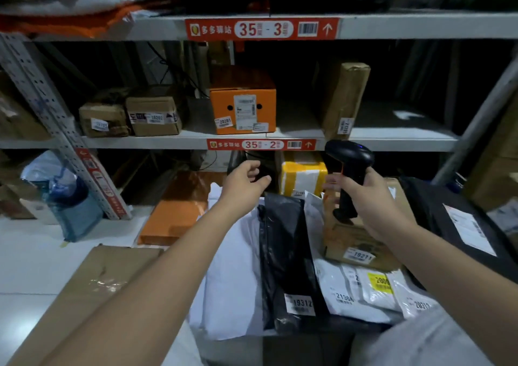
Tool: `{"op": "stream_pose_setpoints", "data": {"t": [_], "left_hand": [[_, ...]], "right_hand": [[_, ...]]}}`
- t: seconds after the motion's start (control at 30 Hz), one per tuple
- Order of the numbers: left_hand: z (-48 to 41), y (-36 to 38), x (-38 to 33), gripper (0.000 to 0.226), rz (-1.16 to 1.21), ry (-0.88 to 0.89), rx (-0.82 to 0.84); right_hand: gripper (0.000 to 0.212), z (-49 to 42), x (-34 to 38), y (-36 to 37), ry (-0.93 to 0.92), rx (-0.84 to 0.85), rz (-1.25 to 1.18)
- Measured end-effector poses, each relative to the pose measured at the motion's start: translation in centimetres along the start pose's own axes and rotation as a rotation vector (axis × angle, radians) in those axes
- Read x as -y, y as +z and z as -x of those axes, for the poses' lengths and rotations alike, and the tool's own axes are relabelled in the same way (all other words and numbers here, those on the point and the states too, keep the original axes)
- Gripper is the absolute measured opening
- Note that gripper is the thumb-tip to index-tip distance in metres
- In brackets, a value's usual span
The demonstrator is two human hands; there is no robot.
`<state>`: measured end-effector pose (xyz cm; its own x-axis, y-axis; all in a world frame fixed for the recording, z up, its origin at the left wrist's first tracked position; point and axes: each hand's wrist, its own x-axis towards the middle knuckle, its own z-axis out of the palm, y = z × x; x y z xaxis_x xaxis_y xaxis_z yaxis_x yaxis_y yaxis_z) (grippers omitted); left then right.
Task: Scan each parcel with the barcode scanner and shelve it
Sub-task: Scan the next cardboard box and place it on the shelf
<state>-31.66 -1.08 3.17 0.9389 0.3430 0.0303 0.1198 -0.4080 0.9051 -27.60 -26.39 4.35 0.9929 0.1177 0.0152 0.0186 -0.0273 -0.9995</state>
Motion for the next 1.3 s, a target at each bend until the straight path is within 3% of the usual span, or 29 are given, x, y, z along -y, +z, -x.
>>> {"op": "stream_pose_setpoints", "data": {"t": [0.33, 0.57, 0.77, 1.2, 1.3], "left_hand": [[2.8, 8.4, -0.9, 0.045, 0.052, -0.066, 0.202], [3.6, 12.5, -1.5, 0.026, 0.060, -0.181, 0.315], [3.2, 14.9, -1.2, 0.071, 0.114, -0.348, 0.417], [2.7, 16.8, -0.6, 0.048, 0.317, -0.427, 0.505], [2.6, 17.1, -0.3, 0.057, 0.359, -0.440, 0.500]], "right_hand": [[0.036, 2.9, -0.7, -7.8, -0.003, -0.156, -0.052], [0.026, 3.5, -3.3, -12.9, 0.147, -0.314, -0.057], [0.014, 4.3, -4.3, -15.0, 0.166, -0.371, -0.034], [0.013, 4.5, -5.5, -14.8, 0.270, -0.292, -0.137], [0.011, 4.2, -5.7, -14.5, 0.266, -0.296, -0.111]]}}
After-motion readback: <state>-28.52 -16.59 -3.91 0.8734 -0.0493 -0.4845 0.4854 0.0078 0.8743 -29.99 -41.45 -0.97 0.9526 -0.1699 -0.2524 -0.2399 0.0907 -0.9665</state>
